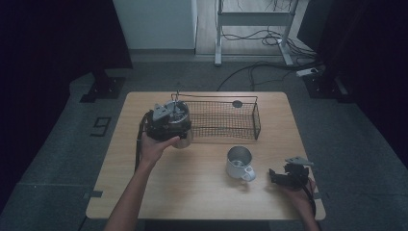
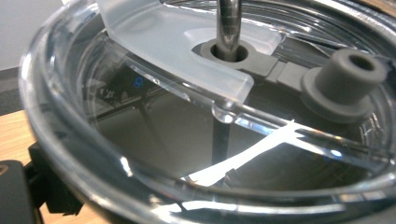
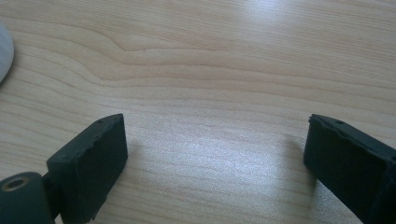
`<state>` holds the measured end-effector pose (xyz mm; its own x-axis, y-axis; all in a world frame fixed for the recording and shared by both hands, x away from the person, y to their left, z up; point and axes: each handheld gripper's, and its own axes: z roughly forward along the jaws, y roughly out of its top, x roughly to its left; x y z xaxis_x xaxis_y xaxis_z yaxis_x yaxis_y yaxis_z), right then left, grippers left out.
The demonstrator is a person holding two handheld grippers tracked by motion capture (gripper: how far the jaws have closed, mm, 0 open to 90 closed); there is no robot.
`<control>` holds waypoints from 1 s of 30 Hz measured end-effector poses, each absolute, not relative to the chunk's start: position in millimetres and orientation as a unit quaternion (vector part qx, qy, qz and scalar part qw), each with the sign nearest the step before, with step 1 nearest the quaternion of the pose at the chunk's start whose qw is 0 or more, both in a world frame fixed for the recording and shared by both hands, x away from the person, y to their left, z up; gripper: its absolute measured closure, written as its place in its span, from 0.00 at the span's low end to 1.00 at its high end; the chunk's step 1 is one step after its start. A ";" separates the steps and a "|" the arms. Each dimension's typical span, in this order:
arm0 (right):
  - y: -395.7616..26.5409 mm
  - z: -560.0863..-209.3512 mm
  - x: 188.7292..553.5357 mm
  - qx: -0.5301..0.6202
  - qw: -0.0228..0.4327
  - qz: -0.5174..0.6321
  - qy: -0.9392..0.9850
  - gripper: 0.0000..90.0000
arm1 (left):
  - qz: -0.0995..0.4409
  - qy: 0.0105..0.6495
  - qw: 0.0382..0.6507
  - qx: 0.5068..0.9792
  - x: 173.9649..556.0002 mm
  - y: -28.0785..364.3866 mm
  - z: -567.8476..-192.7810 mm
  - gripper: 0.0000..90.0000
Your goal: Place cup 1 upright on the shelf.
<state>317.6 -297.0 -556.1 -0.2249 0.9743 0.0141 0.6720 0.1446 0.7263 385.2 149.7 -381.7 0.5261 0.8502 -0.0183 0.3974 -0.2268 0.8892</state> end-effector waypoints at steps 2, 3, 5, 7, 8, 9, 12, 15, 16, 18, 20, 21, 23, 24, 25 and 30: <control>-297.0 -556.0 317.6 0.574 0.241 0.313 0.717 0.07 | 0.246 0.419 0.459 0.744 386.4 149.2 -381.6 0.04; -297.0 -556.0 317.6 0.574 0.241 0.313 0.717 0.07 | 0.246 0.420 0.459 0.743 387.0 148.9 -381.6 0.04; -297.0 -556.0 317.6 0.574 0.241 0.313 0.717 0.07 | 0.246 0.420 0.458 0.743 388.4 148.8 -381.6 0.04; -297.0 -556.0 317.6 0.574 0.241 0.314 0.717 0.07 | 0.246 0.421 0.458 0.743 391.0 148.5 -381.1 0.04; -297.0 -556.0 317.8 0.574 0.241 0.314 0.717 0.07 | 0.246 0.420 0.458 0.743 391.9 148.3 -380.9 0.04; -297.0 -556.0 318.0 0.574 0.241 0.314 0.717 0.07 | 0.246 0.419 0.457 0.745 393.0 148.3 -380.7 0.04; -297.0 -556.1 318.6 0.573 0.241 0.314 0.718 0.07 | 0.245 0.420 0.458 0.745 397.2 146.8 -380.8 0.04; -296.9 -556.2 318.7 0.573 0.242 0.315 0.717 0.07 | 0.246 0.418 0.457 0.746 399.7 145.1 -380.7 0.04; -296.8 -556.2 318.6 0.573 0.242 0.315 0.717 0.07 | 0.246 0.416 0.459 0.745 401.9 143.5 -379.7 0.04; -296.9 -556.2 318.6 0.573 0.242 0.315 0.717 0.08 | 0.246 0.415 0.463 0.744 403.7 141.9 -378.3 0.04; -296.9 -556.1 318.5 0.574 0.242 0.315 0.716 0.08 | 0.246 0.413 0.463 0.745 405.3 140.4 -376.9 0.04; -296.9 -556.0 318.5 0.574 0.242 0.314 0.717 0.08 | 0.246 0.413 0.463 0.745 405.3 140.4 -376.9 0.04; -296.9 -556.0 318.5 0.574 0.242 0.314 0.717 0.08 | 0.247 0.412 0.463 0.745 407.2 137.8 -375.4 0.04; -296.9 -556.0 318.5 0.574 0.242 0.314 0.716 0.08 | 0.247 0.412 0.463 0.745 407.2 137.8 -375.4 0.04; -296.9 -556.0 318.5 0.574 0.242 0.314 0.717 0.08 | 0.247 0.410 0.462 0.746 408.6 135.8 -374.7 0.04; -296.9 -556.1 318.5 0.574 0.243 0.315 0.716 0.08 | 0.248 0.407 0.462 0.748 411.2 132.3 -373.5 0.04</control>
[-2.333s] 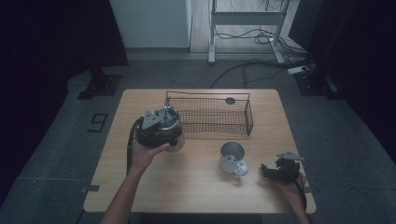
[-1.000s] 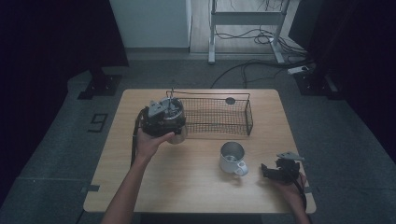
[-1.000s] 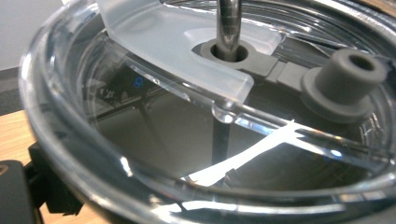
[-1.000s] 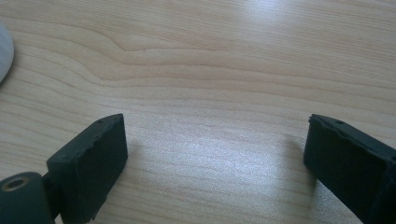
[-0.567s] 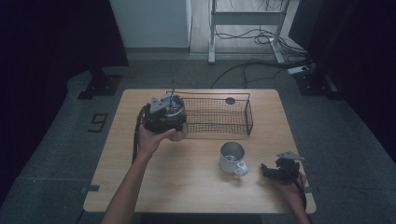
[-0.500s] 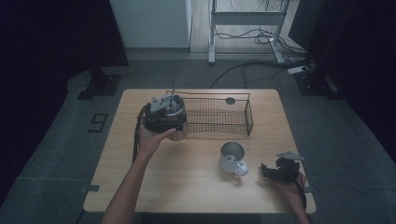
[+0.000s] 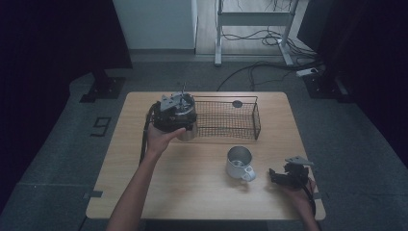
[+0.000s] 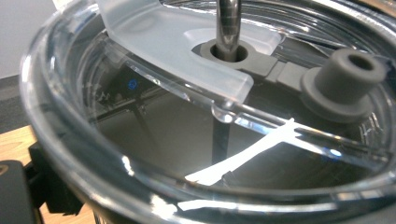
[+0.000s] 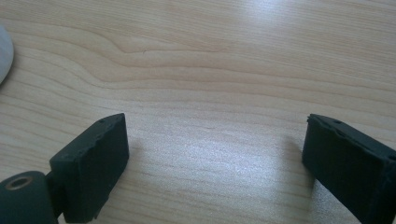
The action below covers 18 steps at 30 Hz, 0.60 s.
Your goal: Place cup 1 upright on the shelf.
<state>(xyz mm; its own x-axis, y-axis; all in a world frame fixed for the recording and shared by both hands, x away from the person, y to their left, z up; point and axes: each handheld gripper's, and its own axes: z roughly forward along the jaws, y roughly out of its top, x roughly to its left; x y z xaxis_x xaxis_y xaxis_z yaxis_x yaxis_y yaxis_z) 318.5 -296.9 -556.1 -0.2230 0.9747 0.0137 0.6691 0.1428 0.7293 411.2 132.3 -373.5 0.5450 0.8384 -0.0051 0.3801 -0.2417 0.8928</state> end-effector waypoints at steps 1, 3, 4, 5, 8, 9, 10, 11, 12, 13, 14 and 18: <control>-296.9 -556.1 318.5 0.574 0.243 0.315 0.716 0.08 | 0.249 0.406 0.462 0.748 412.3 130.9 -373.0 0.04; -296.9 -556.2 318.5 0.574 0.243 0.316 0.716 0.08 | 0.250 0.405 0.461 0.749 413.2 130.3 -372.7 0.04; -297.0 -556.1 318.5 0.574 0.243 0.315 0.716 0.08 | 0.249 0.405 0.462 0.749 415.3 129.1 -372.2 0.04; -297.0 -556.1 318.5 0.574 0.243 0.315 0.716 0.08 | 0.249 0.405 0.462 0.749 415.3 129.1 -372.2 0.04; -296.9 -556.2 318.5 0.574 0.243 0.316 0.715 0.08 | 0.251 0.406 0.461 0.748 420.2 126.6 -371.0 0.04; -296.9 -556.2 318.5 0.574 0.243 0.316 0.715 0.08 | 0.251 0.407 0.461 0.748 421.2 126.1 -370.6 0.04; -296.9 -556.2 318.5 0.574 0.243 0.316 0.715 0.08 | 0.251 0.407 0.461 0.748 421.2 126.1 -370.6 0.04; -296.9 -556.2 318.5 0.574 0.243 0.316 0.715 0.08 | 0.251 0.406 0.462 0.748 422.3 125.6 -370.3 0.04; -296.9 -556.2 318.5 0.574 0.243 0.316 0.715 0.08 | 0.251 0.407 0.463 0.747 423.6 124.9 -369.9 0.04; -296.9 -556.2 318.5 0.574 0.243 0.316 0.715 0.08 | 0.250 0.407 0.463 0.747 425.6 123.9 -369.5 0.04; -296.9 -556.2 318.4 0.575 0.243 0.316 0.715 0.08 | 0.250 0.407 0.463 0.746 426.5 123.1 -369.5 0.04; -297.1 -556.2 318.4 0.574 0.244 0.316 0.715 0.09 | 0.248 0.407 0.462 0.748 430.3 120.1 -370.3 0.04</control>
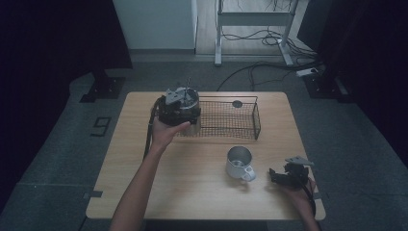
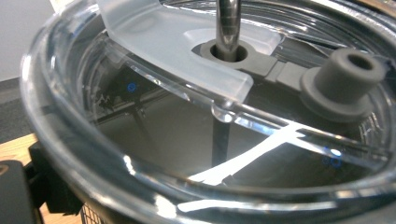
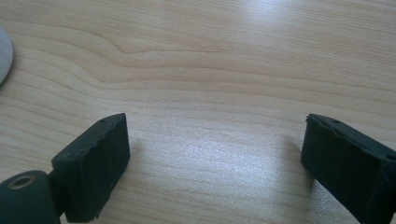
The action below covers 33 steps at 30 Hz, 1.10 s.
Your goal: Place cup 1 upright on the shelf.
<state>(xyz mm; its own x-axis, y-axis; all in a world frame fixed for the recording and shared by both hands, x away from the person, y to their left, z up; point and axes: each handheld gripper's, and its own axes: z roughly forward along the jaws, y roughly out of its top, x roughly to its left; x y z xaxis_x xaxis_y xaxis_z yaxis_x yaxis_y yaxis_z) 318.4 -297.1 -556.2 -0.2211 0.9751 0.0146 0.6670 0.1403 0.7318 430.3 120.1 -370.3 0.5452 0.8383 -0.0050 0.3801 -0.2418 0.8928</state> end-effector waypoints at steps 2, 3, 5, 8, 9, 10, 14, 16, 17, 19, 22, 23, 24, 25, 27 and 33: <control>-297.1 -556.2 318.4 0.575 0.244 0.316 0.714 0.09 | 0.248 0.408 0.460 0.749 431.5 118.9 -370.5 0.04; -297.1 -556.2 318.4 0.574 0.244 0.316 0.714 0.09 | 0.248 0.407 0.461 0.749 431.9 118.5 -370.5 0.04; -297.2 -556.2 318.4 0.574 0.244 0.316 0.714 0.09 | 0.248 0.407 0.461 0.749 433.1 117.6 -370.4 0.04; -297.2 -556.2 318.4 0.574 0.244 0.316 0.714 0.09 | 0.251 0.408 0.457 0.749 436.4 116.6 -370.3 0.04; -297.2 -556.2 318.4 0.574 0.244 0.316 0.714 0.09 | 0.251 0.408 0.457 0.749 436.4 116.6 -370.3 0.04; -297.2 -556.2 318.4 0.574 0.244 0.316 0.714 0.09 | 0.251 0.409 0.457 0.749 437.6 116.5 -370.3 0.04; -297.2 -556.2 318.4 0.575 0.245 0.316 0.714 0.09 | 0.248 0.414 0.456 0.748 443.1 116.7 -370.7 0.04; -297.3 -556.2 318.3 0.574 0.244 0.316 0.714 0.09 | 0.248 0.418 0.454 0.747 446.2 117.0 -370.7 0.04; -297.3 -556.2 318.3 0.574 0.245 0.316 0.714 0.09 | 0.249 0.419 0.452 0.747 449.1 116.7 -370.7 0.04; -297.3 -556.1 318.3 0.575 0.245 0.316 0.714 0.09 | 0.249 0.420 0.449 0.748 451.4 116.0 -370.7 0.04; -297.2 -556.1 318.2 0.575 0.244 0.316 0.714 0.09 | 0.246 0.420 0.449 0.749 454.9 115.0 -370.9 0.04; -297.3 -556.1 318.2 0.575 0.244 0.316 0.714 0.09 | 0.246 0.421 0.449 0.749 456.2 114.6 -370.9 0.04; -297.3 -556.1 318.3 0.575 0.244 0.316 0.714 0.09 | 0.246 0.421 0.449 0.749 457.3 114.0 -370.8 0.04; -297.3 -556.1 318.3 0.575 0.244 0.316 0.714 0.09 | 0.246 0.421 0.449 0.749 457.3 114.0 -370.8 0.04; -297.3 -556.1 318.2 0.575 0.244 0.316 0.714 0.09 | 0.247 0.421 0.447 0.750 460.8 112.4 -370.2 0.04; -297.3 -556.1 318.3 0.575 0.244 0.316 0.714 0.09 | 0.246 0.421 0.447 0.750 465.3 109.6 -371.1 0.04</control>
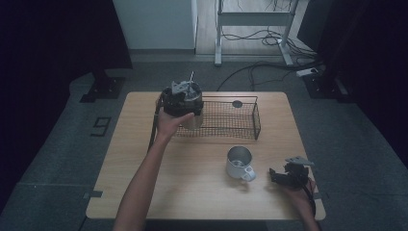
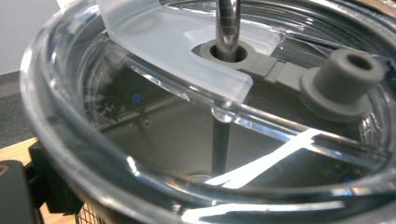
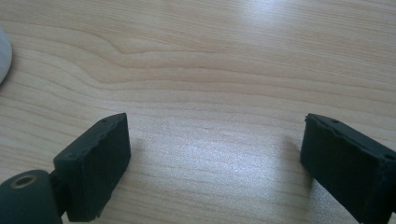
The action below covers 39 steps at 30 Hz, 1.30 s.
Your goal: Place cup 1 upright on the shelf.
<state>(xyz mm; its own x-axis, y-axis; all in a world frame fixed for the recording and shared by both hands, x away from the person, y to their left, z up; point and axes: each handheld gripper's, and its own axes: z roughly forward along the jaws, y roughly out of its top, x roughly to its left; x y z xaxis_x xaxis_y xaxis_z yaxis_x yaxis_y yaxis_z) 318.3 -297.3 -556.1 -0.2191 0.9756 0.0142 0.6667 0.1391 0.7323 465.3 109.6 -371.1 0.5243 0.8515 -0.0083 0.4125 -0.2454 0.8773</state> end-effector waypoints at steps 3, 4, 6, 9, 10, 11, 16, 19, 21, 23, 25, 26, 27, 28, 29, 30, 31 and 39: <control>-297.3 -556.1 318.3 0.575 0.244 0.316 0.714 0.09 | 0.243 0.424 0.446 0.750 468.4 109.3 -373.3 0.04; -297.3 -556.1 318.3 0.575 0.244 0.316 0.714 0.09 | 0.242 0.426 0.445 0.749 469.5 109.4 -373.8 0.04; -297.3 -556.1 318.2 0.575 0.245 0.316 0.714 0.09 | 0.235 0.429 0.444 0.751 473.7 109.7 -375.1 0.04; -297.3 -556.1 318.2 0.575 0.245 0.316 0.714 0.09 | 0.235 0.431 0.442 0.751 476.5 109.1 -375.8 0.04; -297.3 -556.1 318.2 0.575 0.245 0.316 0.714 0.09 | 0.237 0.432 0.441 0.751 478.0 108.8 -376.1 0.04; -297.3 -556.1 318.2 0.576 0.245 0.316 0.714 0.09 | 0.237 0.431 0.440 0.751 480.3 108.4 -376.7 0.04; -297.4 -556.1 318.2 0.576 0.245 0.316 0.713 0.10 | 0.239 0.432 0.436 0.753 486.4 106.5 -377.4 0.04; -297.4 -556.1 318.1 0.577 0.245 0.316 0.712 0.10 | 0.238 0.433 0.439 0.750 490.6 105.4 -378.2 0.04; -297.5 -556.1 318.2 0.577 0.246 0.316 0.712 0.10 | 0.238 0.434 0.442 0.748 491.9 104.8 -379.2 0.04; -297.5 -556.1 318.2 0.577 0.246 0.316 0.712 0.10 | 0.234 0.439 0.442 0.747 496.6 105.3 -382.8 0.04; -297.5 -556.1 318.2 0.577 0.246 0.316 0.712 0.10 | 0.233 0.442 0.439 0.747 499.7 106.0 -385.6 0.04; -297.5 -556.1 318.2 0.577 0.246 0.316 0.712 0.10 | 0.234 0.444 0.438 0.746 501.0 106.0 -386.8 0.04; -297.4 -556.1 318.2 0.577 0.246 0.316 0.712 0.10 | 0.234 0.443 0.434 0.748 502.1 106.6 -387.6 0.04; -297.4 -556.1 318.2 0.577 0.246 0.316 0.712 0.10 | 0.234 0.443 0.434 0.748 502.1 106.6 -387.6 0.04; -297.4 -556.1 318.2 0.577 0.246 0.316 0.712 0.10 | 0.235 0.445 0.434 0.747 503.2 106.9 -388.6 0.04; -297.4 -556.0 318.1 0.577 0.245 0.316 0.712 0.10 | 0.233 0.447 0.435 0.746 505.2 107.5 -390.0 0.04; -297.4 -556.0 318.1 0.577 0.246 0.316 0.712 0.10 | 0.233 0.448 0.436 0.745 505.9 107.5 -390.7 0.04; -297.5 -556.1 318.1 0.577 0.246 0.316 0.712 0.10 | 0.238 0.452 0.430 0.744 511.3 106.9 -396.3 0.04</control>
